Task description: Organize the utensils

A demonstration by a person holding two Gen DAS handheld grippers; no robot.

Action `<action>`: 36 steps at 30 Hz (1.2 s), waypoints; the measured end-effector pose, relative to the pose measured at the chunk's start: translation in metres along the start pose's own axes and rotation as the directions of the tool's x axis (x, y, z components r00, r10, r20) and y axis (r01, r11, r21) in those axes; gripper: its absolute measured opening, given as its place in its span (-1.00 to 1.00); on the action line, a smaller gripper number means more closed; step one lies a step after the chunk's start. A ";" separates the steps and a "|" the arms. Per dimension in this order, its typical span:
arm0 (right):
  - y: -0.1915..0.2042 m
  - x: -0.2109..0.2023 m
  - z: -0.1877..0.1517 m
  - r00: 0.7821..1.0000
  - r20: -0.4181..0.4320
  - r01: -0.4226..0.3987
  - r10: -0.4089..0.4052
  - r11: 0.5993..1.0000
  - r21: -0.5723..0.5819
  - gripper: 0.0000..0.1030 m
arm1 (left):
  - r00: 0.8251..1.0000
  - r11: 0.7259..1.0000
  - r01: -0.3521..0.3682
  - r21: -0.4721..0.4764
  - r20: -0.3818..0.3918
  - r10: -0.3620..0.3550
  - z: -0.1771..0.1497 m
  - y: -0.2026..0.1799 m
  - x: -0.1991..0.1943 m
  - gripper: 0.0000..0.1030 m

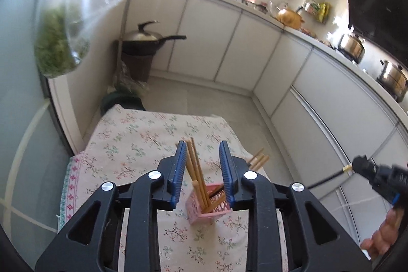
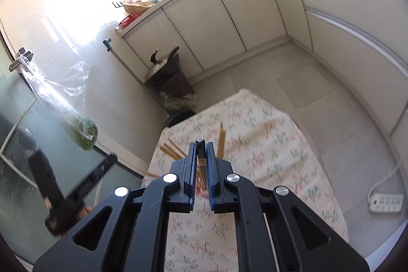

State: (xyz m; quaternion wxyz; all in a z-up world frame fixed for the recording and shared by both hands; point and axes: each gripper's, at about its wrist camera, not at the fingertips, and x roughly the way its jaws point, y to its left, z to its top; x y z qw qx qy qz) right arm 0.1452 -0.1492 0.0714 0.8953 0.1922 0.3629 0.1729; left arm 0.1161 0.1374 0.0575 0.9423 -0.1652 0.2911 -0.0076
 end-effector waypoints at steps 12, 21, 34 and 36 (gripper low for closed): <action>0.025 0.081 0.024 0.992 -0.097 0.073 -0.075 0.997 -0.032 -0.78 | 1.000 0.999 -0.003 -0.052 -0.008 0.003 -0.005 0.027 0.014 -0.40; 0.032 0.073 0.012 0.992 -0.034 0.121 -0.123 0.991 -0.063 -0.75 | 0.997 1.000 -0.012 0.016 0.077 0.010 -0.008 0.011 -0.007 0.16; 0.057 0.006 -0.037 0.958 0.194 0.249 -0.210 0.946 -0.209 -0.09 | 0.976 0.982 -0.125 0.143 0.196 0.096 -0.027 -0.041 -0.045 0.72; 0.056 -0.001 -0.044 0.951 0.212 0.266 -0.223 0.942 -0.204 0.01 | 0.970 0.979 -0.143 0.148 0.217 0.109 -0.033 -0.047 -0.051 0.86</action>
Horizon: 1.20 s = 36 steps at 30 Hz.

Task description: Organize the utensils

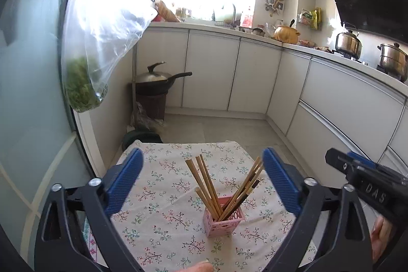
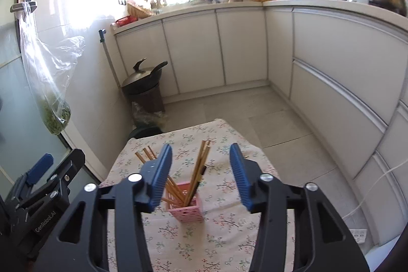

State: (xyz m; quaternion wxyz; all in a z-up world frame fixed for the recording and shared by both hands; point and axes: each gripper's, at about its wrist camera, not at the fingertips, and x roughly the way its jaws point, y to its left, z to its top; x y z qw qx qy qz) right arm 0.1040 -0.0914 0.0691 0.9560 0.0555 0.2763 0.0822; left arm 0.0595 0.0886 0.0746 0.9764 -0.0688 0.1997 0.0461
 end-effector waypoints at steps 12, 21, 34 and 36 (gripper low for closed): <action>-0.031 -0.035 -0.049 0.970 0.095 0.218 -0.224 0.973 0.071 0.88 | 0.998 0.998 -0.060 0.029 -0.016 0.060 -0.032 -0.017 -0.014 0.86; -0.045 -0.037 -0.068 0.933 0.139 0.326 -0.333 0.943 0.067 0.88 | 0.998 0.995 -0.065 0.081 0.007 0.065 -0.052 -0.034 -0.017 0.86; -0.050 -0.039 -0.074 0.941 0.111 0.312 -0.319 0.947 0.081 0.88 | 0.997 0.995 -0.072 0.066 0.021 0.071 -0.052 -0.035 -0.021 0.85; -0.050 -0.039 -0.075 0.941 0.111 0.312 -0.320 0.947 0.082 0.88 | 0.997 0.995 -0.073 0.063 0.020 0.072 -0.053 -0.034 -0.020 0.85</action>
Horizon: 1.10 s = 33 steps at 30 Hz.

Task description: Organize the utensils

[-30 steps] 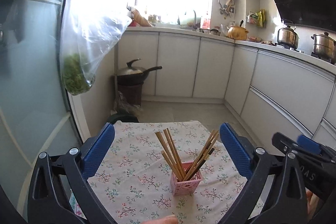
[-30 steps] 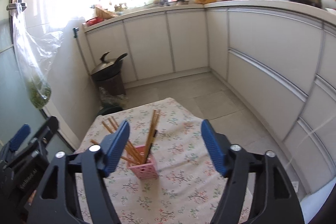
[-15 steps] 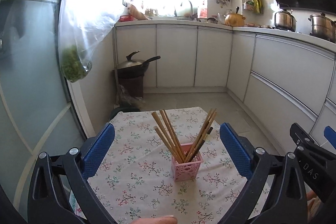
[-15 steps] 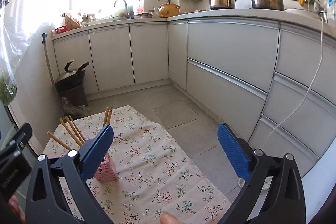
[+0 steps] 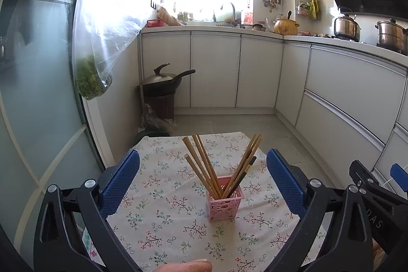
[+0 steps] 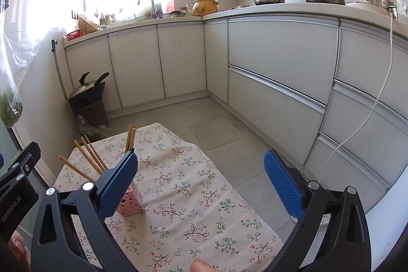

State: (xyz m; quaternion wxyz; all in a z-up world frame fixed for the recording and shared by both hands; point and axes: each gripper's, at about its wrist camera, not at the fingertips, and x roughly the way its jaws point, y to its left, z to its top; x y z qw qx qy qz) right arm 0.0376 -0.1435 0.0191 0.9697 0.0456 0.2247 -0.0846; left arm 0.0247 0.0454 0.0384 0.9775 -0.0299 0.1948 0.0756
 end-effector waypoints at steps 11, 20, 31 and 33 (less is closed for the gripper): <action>0.001 0.003 -0.002 1.000 -0.015 -0.003 0.003 1.000 0.002 0.88 | 1.000 1.000 -0.006 0.006 -0.013 0.006 -0.001 -0.002 0.003 0.86; 0.002 0.005 -0.003 1.000 -0.024 -0.009 0.009 1.000 0.005 0.88 | 1.000 1.000 -0.007 0.012 -0.023 0.007 -0.002 -0.002 0.006 0.86; 0.001 0.007 -0.004 0.999 -0.033 -0.007 0.007 1.000 0.005 0.88 | 1.000 1.000 -0.006 0.011 -0.025 0.006 -0.003 -0.002 0.006 0.86; 0.001 0.006 -0.004 0.999 -0.034 -0.008 0.008 1.000 0.004 0.88 | 1.000 1.000 -0.006 0.010 -0.026 0.006 -0.003 -0.002 0.006 0.86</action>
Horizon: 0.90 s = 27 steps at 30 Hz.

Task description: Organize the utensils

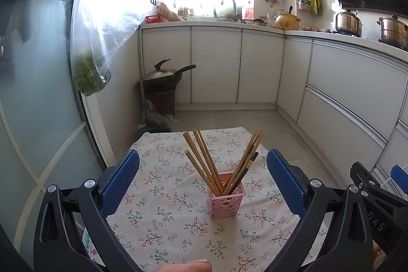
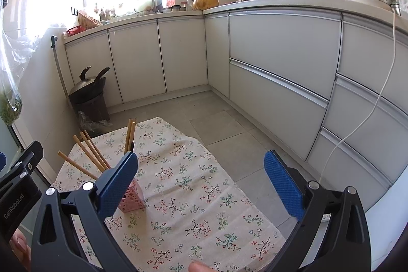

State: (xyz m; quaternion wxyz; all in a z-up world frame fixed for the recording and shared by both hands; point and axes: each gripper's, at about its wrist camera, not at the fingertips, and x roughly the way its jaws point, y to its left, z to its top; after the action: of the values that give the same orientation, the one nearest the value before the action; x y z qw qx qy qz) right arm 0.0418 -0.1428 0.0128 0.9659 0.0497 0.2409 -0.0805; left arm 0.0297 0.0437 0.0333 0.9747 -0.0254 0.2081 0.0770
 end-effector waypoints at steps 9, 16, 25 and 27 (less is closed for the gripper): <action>0.000 0.001 0.000 1.000 -0.007 -0.002 0.002 1.000 -0.001 0.88 | 1.000 1.000 -0.002 -0.002 -0.005 0.002 -0.001 0.000 0.002 0.86; 0.000 0.001 0.000 1.000 -0.008 -0.002 0.002 1.000 -0.001 0.88 | 1.000 1.000 0.002 -0.001 -0.012 -0.002 -0.002 0.000 0.003 0.86; 0.000 0.002 -0.002 1.000 -0.011 -0.003 0.003 1.000 -0.003 0.88 | 1.000 1.000 0.001 0.002 -0.015 -0.001 -0.002 -0.001 0.003 0.86; 0.001 0.002 -0.003 1.000 -0.014 -0.004 0.004 1.000 -0.004 0.88 | 1.000 1.000 0.000 0.005 -0.016 0.000 -0.003 -0.001 0.004 0.86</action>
State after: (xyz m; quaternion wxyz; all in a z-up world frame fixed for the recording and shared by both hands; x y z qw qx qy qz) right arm 0.0419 -0.1421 0.0095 0.9645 0.0487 0.2479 -0.0775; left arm 0.0319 0.0428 0.0291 0.9731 -0.0236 0.2159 0.0763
